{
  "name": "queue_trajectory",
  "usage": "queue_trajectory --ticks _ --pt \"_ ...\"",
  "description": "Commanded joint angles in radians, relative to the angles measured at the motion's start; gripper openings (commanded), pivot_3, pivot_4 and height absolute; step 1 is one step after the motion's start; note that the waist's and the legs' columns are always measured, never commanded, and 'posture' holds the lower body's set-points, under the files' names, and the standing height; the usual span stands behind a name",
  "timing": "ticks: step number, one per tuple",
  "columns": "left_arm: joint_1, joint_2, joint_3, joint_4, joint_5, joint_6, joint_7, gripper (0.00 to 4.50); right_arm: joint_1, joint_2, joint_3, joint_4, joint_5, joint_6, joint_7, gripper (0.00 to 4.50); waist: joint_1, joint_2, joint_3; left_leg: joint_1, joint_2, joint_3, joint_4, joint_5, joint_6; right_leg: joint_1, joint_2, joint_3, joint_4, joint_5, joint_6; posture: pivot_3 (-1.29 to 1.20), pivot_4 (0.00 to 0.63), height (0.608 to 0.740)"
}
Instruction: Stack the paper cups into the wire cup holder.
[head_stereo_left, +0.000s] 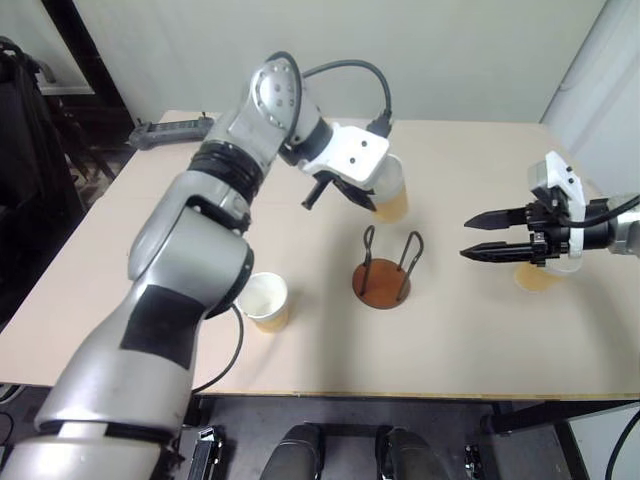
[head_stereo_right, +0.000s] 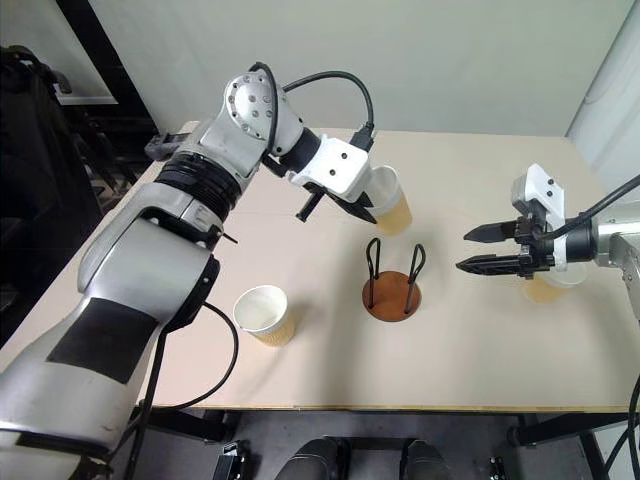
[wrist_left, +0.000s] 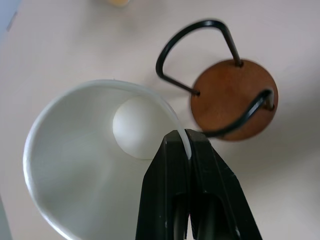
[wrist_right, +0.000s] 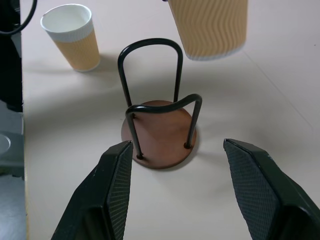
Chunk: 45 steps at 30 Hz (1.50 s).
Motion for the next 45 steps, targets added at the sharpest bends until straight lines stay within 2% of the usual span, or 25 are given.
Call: queue_trajectory --ticks 1,10,21,30,45 --pt "-0.05 -0.005 -0.017 -0.031 -0.071 0.027 -0.037 0.03 -0.026 -0.037 -0.017 -0.013 -0.001 -0.01 0.027 2.95 0.0 0.0 0.0 0.0 0.0 0.0 0.0 0.0 0.0 0.0 0.0 0.001 0.0 0.001 0.001 0.0 0.15 0.74" --pt "-0.021 0.074 -0.233 -0.18 -0.298 0.112 -0.037 0.03 -0.029 -0.046 -0.018 -0.066 0.032 0.014 0.065 2.95 -0.001 0.0 0.0 0.002 0.0 0.007 0.0 -0.003 0.003 0.0 0.001 0.009 -0.001 0.001 0.003 0.0 0.15 0.74" --pt "-0.018 0.128 -0.409 -0.279 -0.454 0.159 -0.037 0.03 -0.041 -0.053 -0.003 -0.059 0.025 0.018 0.091 2.95 0.0 0.0 0.0 0.002 0.0 0.01 0.005 -0.004 0.006 0.0 0.001 0.014 -0.003 0.004 -0.001 0.0 0.15 0.74" --pt "-0.005 0.134 -0.456 -0.299 -0.494 0.151 -0.037 0.03 -0.03 -0.055 -0.006 -0.073 0.028 0.03 0.091 2.95 0.0 0.0 0.0 0.002 0.0 0.01 0.005 -0.004 0.006 0.0 0.001 0.014 -0.003 0.004 0.0 0.0 0.15 0.74" --pt "-0.005 0.132 -0.494 -0.254 -0.435 0.05 -0.037 0.03 -0.004 -0.056 -0.016 -0.097 0.028 0.033 0.078 2.95 0.0 0.0 0.0 0.002 0.0 0.01 0.005 -0.004 0.006 0.001 0.001 0.014 -0.003 0.004 0.001 0.0 0.15 0.74"
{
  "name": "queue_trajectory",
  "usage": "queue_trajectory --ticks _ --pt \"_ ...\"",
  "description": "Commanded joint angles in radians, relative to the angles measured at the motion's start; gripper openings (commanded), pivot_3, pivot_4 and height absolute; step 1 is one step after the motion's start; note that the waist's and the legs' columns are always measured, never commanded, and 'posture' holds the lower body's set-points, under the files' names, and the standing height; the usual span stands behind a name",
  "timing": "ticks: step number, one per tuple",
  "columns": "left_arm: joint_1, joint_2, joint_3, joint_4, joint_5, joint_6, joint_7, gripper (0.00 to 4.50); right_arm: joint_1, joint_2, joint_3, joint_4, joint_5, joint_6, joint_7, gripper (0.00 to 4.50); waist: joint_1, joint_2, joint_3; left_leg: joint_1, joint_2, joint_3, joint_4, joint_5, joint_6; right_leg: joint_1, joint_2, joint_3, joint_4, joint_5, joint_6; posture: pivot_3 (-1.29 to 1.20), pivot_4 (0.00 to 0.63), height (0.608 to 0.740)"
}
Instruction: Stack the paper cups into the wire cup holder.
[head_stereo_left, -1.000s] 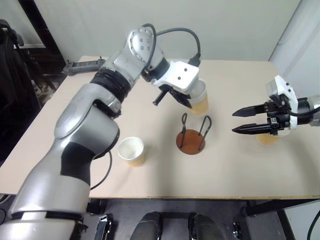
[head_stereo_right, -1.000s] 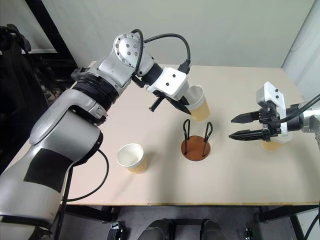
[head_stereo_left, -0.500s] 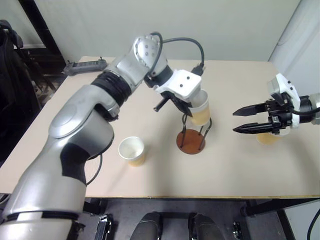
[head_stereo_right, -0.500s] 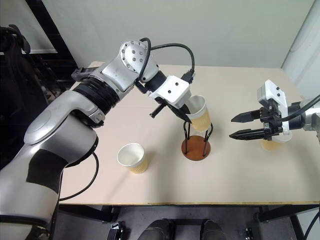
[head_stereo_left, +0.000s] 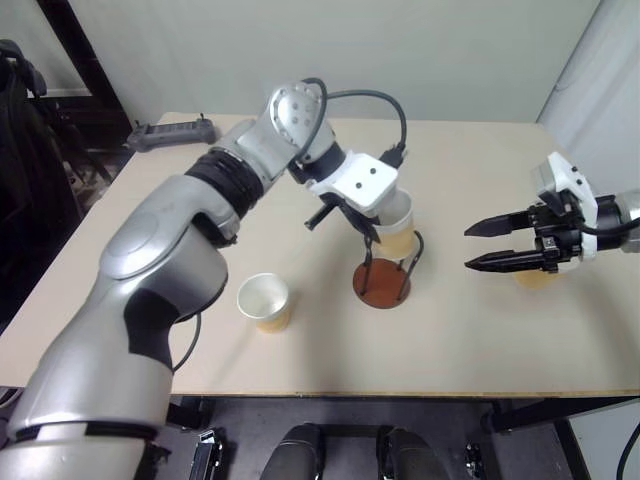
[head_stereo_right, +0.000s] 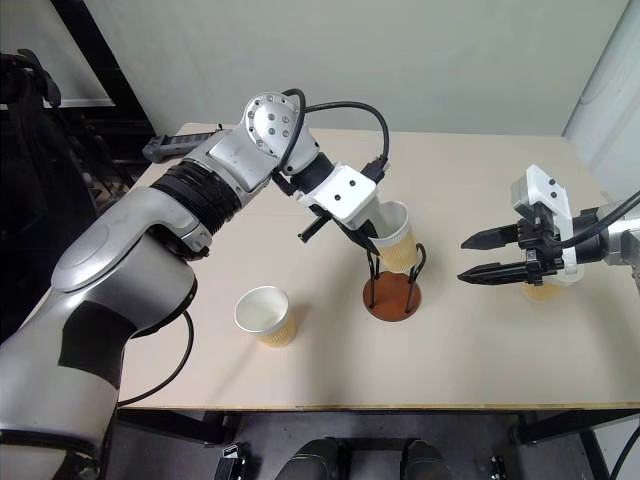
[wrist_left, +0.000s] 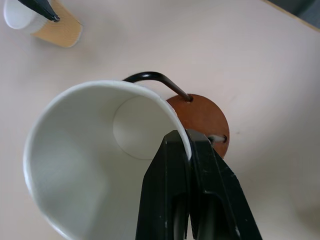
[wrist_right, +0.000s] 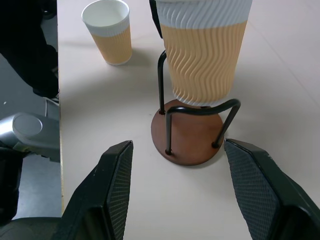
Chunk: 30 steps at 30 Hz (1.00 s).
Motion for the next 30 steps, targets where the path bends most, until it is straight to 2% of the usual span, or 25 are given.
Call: queue_trajectory --ticks 1,4,14,17,22,27,30 --pt "-0.022 0.009 0.001 0.015 0.015 -0.032 -0.032 0.21 -0.003 -0.019 -0.019 -0.026 0.006 -0.004 -0.005 2.95 0.0 0.0 0.0 0.0 0.0 0.0 0.0 0.0 0.0 0.0 0.0 0.0 0.0 0.0 0.0 0.0 0.15 0.74" --pt "-0.023 0.01 -0.004 0.02 0.018 -0.03 -0.032 0.96 0.0 -0.019 -0.02 -0.027 0.006 -0.005 -0.005 2.95 0.0 0.0 0.0 0.0 0.0 0.0 0.0 0.0 0.0 0.0 0.0 0.0 0.0 -0.001 0.001 0.0 0.15 0.74" --pt "-0.027 -0.008 0.034 0.035 0.017 -0.027 -0.032 4.45 0.006 -0.022 -0.019 -0.023 0.003 -0.014 -0.001 2.95 0.0 0.0 0.0 0.0 0.0 0.0 0.0 0.0 0.0 0.0 0.0 0.0 -0.001 0.0 0.001 0.0 0.15 0.74" --pt "-0.03 -0.024 0.069 0.054 0.023 -0.016 -0.032 4.45 0.006 -0.023 -0.018 -0.022 0.002 -0.014 -0.001 2.95 0.0 0.0 0.0 0.0 0.0 0.0 0.0 0.0 0.0 0.0 0.0 0.0 -0.001 0.0 0.001 0.0 0.15 0.74" --pt "-0.077 -0.053 0.291 0.148 0.044 0.109 -0.032 4.45 0.017 -0.031 -0.021 -0.017 -0.002 -0.018 -0.002 2.95 0.0 0.0 0.0 -0.001 0.0 0.0 0.0 0.0 0.0 0.0 0.0 0.0 -0.003 0.0 0.002 0.0 0.15 0.74" --pt "-0.117 -0.028 0.53 0.262 0.081 0.369 0.107 4.45 0.033 -0.037 -0.029 -0.021 0.002 -0.018 -0.007 2.95 -0.002 0.0 0.0 -0.001 0.0 0.0 -0.004 0.0 0.0 0.0 0.0 0.0 -0.007 -0.001 0.004 0.0 0.15 0.74" --pt "-0.119 -0.008 0.626 0.275 0.118 0.476 0.16 4.45 0.038 -0.039 -0.031 -0.02 0.004 -0.02 -0.009 2.95 -0.004 0.001 0.0 0.0 0.0 0.001 -0.005 0.0 0.0 0.0 0.001 0.001 -0.007 -0.002 0.004 0.0 0.15 0.74"
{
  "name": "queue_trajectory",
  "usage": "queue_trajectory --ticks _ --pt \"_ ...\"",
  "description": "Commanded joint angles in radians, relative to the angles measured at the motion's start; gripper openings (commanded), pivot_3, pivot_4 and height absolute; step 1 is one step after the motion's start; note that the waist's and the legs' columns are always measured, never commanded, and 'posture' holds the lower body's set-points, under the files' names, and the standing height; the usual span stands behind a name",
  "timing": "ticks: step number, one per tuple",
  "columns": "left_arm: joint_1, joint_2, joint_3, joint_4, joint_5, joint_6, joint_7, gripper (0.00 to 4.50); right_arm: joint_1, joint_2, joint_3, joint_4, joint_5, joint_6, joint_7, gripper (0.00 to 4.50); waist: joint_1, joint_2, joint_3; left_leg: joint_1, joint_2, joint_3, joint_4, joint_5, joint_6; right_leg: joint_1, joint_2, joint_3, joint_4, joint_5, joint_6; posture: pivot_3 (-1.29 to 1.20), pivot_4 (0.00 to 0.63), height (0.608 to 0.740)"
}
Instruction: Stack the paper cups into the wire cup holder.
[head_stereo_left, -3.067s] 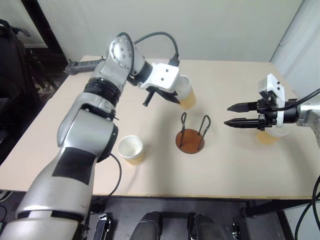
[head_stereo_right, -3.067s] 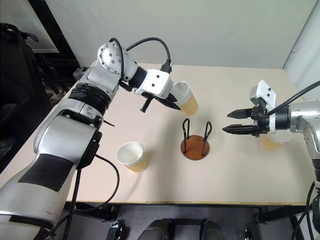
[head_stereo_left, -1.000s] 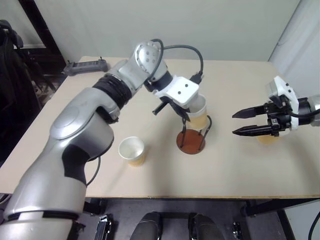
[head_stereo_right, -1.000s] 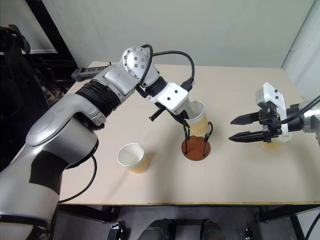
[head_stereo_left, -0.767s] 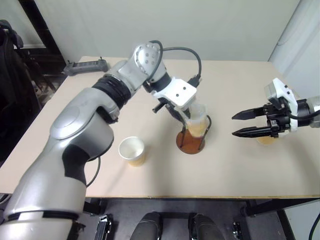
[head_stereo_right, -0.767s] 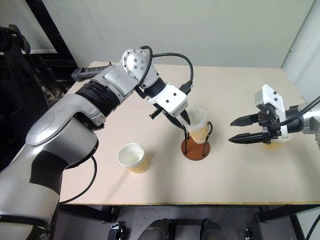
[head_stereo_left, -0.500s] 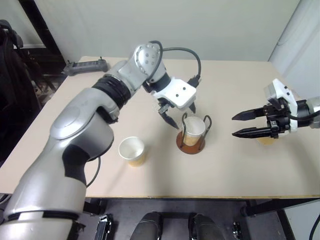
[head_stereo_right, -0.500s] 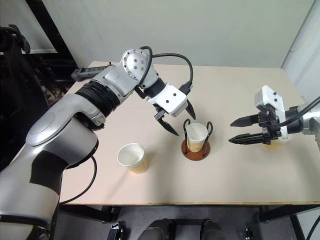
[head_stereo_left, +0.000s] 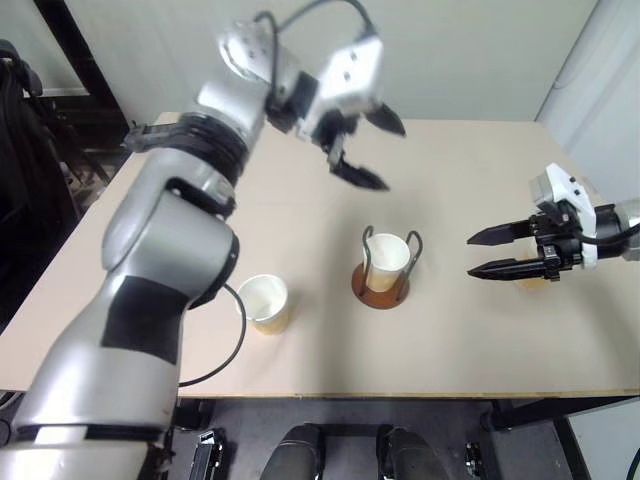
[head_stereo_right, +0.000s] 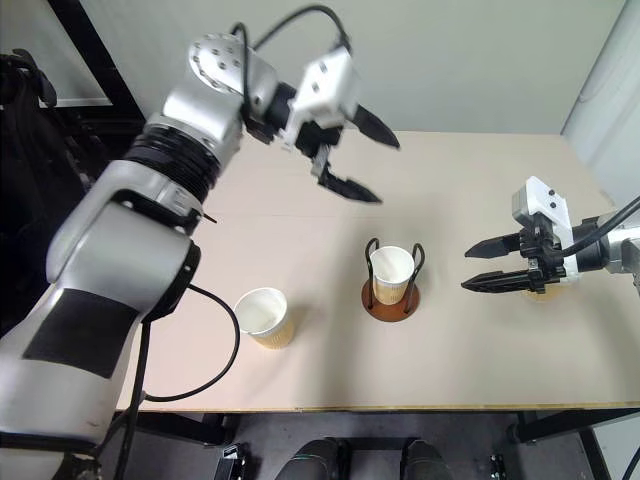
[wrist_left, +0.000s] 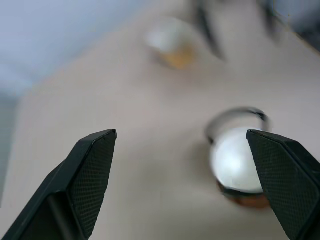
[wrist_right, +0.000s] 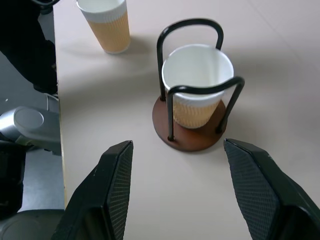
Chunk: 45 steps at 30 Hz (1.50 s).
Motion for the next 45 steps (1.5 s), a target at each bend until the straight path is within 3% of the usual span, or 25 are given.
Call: queue_trajectory --ticks 1,13,17,25,35,45 --pt "-0.033 0.028 0.125 0.014 0.035 0.138 0.091 4.45 -0.006 -0.02 -0.03 -0.013 0.004 -0.014 -0.003 2.95 -0.001 0.0 0.0 0.0 0.0 0.0 0.0 0.0 0.0 0.0 0.0 0.0 0.0 0.0 0.0 0.0 0.15 0.74" --pt "0.051 0.121 0.359 -0.048 0.152 0.279 0.356 4.45 -0.034 -0.004 -0.004 0.026 -0.02 -0.044 0.004 2.95 0.003 0.002 0.001 0.001 -0.001 0.003 -0.001 0.003 -0.007 -0.001 0.002 0.002 0.0 0.0 -0.006 0.0 0.15 0.74" --pt "0.077 0.151 0.44 -0.053 0.14 0.411 0.406 4.45 -0.01 -0.01 -0.016 0.019 -0.018 -0.045 -0.003 2.95 -0.002 0.003 0.002 0.002 0.0 0.003 -0.001 0.003 -0.008 -0.001 0.001 0.004 0.0 0.001 -0.009 0.0 0.15 0.74" --pt "0.132 0.223 0.444 -0.111 0.183 0.503 0.152 4.45 -0.007 -0.021 -0.01 0.028 -0.024 -0.049 0.006 2.95 -0.002 0.004 0.002 0.003 0.0 0.004 -0.002 0.003 -0.009 -0.001 0.002 0.004 0.001 0.0 -0.012 0.0 0.15 0.74" --pt "0.199 0.299 0.331 -0.125 0.353 0.174 -0.115 4.45 0.019 -0.042 -0.005 0.037 -0.059 -0.09 0.017 2.95 -0.005 0.007 0.002 0.003 0.001 0.0 0.0 -0.002 0.001 -0.001 0.002 0.004 0.002 0.003 -0.016 0.0 0.15 0.74" --pt "0.245 0.316 0.24 -0.147 0.287 0.129 -0.148 4.45 0.011 -0.066 0.042 0.166 -0.2 -0.265 0.031 2.95 -0.006 0.008 0.003 0.002 0.0 0.0 0.0 0.001 0.002 -0.002 0.001 0.004 0.002 0.007 -0.016 0.0 0.15 0.74"
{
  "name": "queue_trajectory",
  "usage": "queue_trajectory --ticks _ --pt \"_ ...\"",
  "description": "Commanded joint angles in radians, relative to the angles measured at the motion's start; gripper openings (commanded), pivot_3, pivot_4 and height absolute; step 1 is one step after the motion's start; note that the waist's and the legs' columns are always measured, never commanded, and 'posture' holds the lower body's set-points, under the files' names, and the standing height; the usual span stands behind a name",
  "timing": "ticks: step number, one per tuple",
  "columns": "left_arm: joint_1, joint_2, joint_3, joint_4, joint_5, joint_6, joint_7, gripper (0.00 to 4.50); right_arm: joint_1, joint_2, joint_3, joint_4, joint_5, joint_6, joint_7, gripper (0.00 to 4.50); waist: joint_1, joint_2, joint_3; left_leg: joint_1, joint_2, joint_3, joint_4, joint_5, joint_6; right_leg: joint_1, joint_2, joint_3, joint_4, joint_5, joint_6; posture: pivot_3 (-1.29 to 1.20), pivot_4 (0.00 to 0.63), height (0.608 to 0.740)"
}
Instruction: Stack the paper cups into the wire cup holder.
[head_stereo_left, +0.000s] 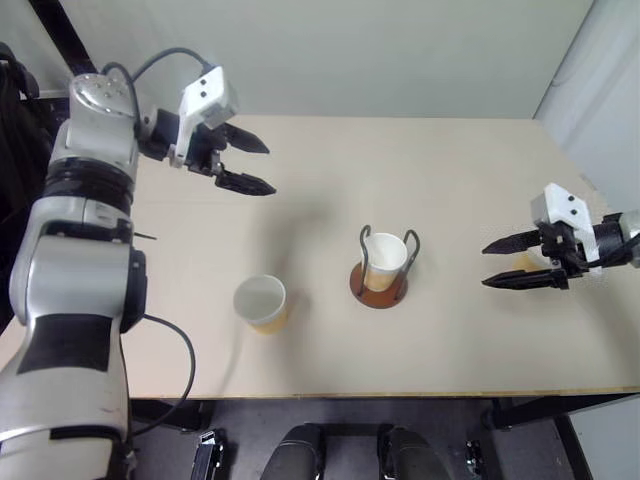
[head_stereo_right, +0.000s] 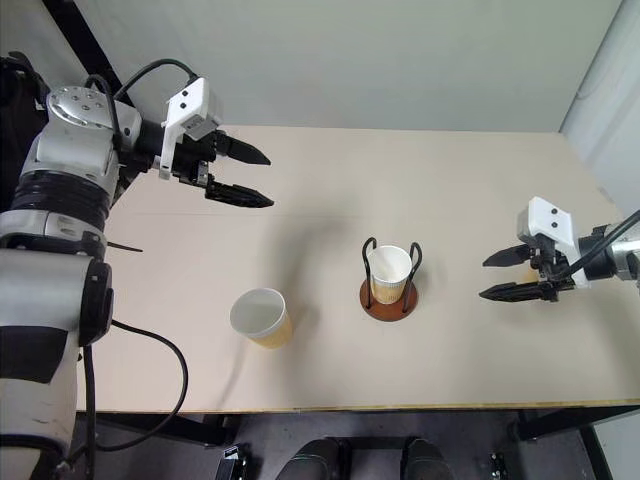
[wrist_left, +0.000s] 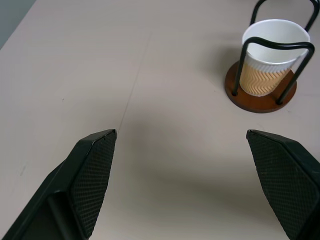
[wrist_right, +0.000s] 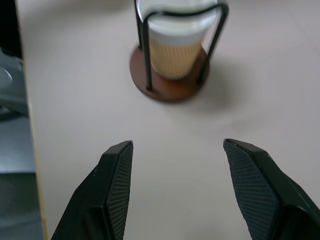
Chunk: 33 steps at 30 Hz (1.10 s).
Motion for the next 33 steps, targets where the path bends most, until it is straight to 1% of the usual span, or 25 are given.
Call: queue_trajectory --ticks 1,7,11,17,22,24,29,33 --pt "0.012 0.024 -0.01 -0.034 -0.037 -0.016 -0.041 4.45 -0.052 -0.026 0.0 0.067 -0.051 -0.062 0.012 2.95 -0.002 0.001 0.0 0.0 0.0 0.0 0.0 0.0 0.0 0.0 0.0 0.0 0.0 0.0 0.0 0.0 0.15 0.74" --pt "0.047 0.034 -0.026 -0.057 -0.069 -0.043 -0.041 4.45 -0.159 -0.023 0.022 0.204 -0.119 -0.128 0.027 2.95 -0.009 0.002 0.0 0.0 0.0 0.001 0.0 0.001 0.0 -0.001 0.001 0.0 0.0 0.001 0.0 0.0 0.15 0.74" --pt "0.042 0.01 0.033 -0.046 -0.079 -0.052 -0.039 4.45 -0.204 -0.031 0.044 0.294 -0.175 -0.195 0.046 2.95 -0.007 0.002 0.0 -0.001 0.0 0.0 -0.001 0.001 0.0 -0.001 0.001 -0.001 0.0 0.001 -0.001 0.0 0.15 0.74" --pt "0.041 -0.041 0.131 -0.055 -0.108 -0.033 0.027 4.45 -0.195 -0.03 0.06 0.385 -0.236 -0.283 0.059 2.95 -0.004 0.002 0.0 -0.001 -0.001 0.0 -0.002 0.001 0.001 -0.001 0.0 -0.001 -0.001 0.002 -0.001 0.0 0.15 0.74" --pt "0.045 -0.071 0.19 -0.088 -0.138 0.106 0.043 4.45 -0.183 -0.022 0.054 0.404 -0.252 -0.307 0.065 2.95 -0.008 0.003 0.0 0.0 0.0 0.002 -0.002 0.001 0.001 -0.001 0.001 -0.001 -0.001 0.002 0.0 0.0 0.15 0.74" --pt "0.07 -0.077 0.211 -0.129 -0.153 0.121 0.043 4.45 -0.183 -0.02 0.054 0.408 -0.257 -0.312 0.067 2.95 -0.012 0.003 0.0 0.0 0.001 0.001 -0.002 0.002 0.001 -0.001 0.0 -0.001 -0.001 0.002 0.0 0.0 0.15 0.74" --pt "0.17 -0.077 0.261 -0.272 -0.195 0.052 0.054 4.45 -0.191 -0.016 0.059 0.43 -0.272 -0.33 0.07 2.95 -0.015 0.004 0.0 0.001 0.001 0.002 -0.002 0.002 0.001 0.0 0.0 0.0 0.0 0.002 0.0 0.0 0.15 0.74" --pt "0.221 -0.047 0.234 -0.318 -0.182 0.108 0.004 4.45 -0.199 -0.006 0.067 0.446 -0.286 -0.355 0.07 2.95 -0.015 0.004 0.0 0.001 0.001 0.002 -0.001 0.002 0.001 0.0 0.001 0.0 0.001 0.002 0.0 0.0 0.15 0.74"
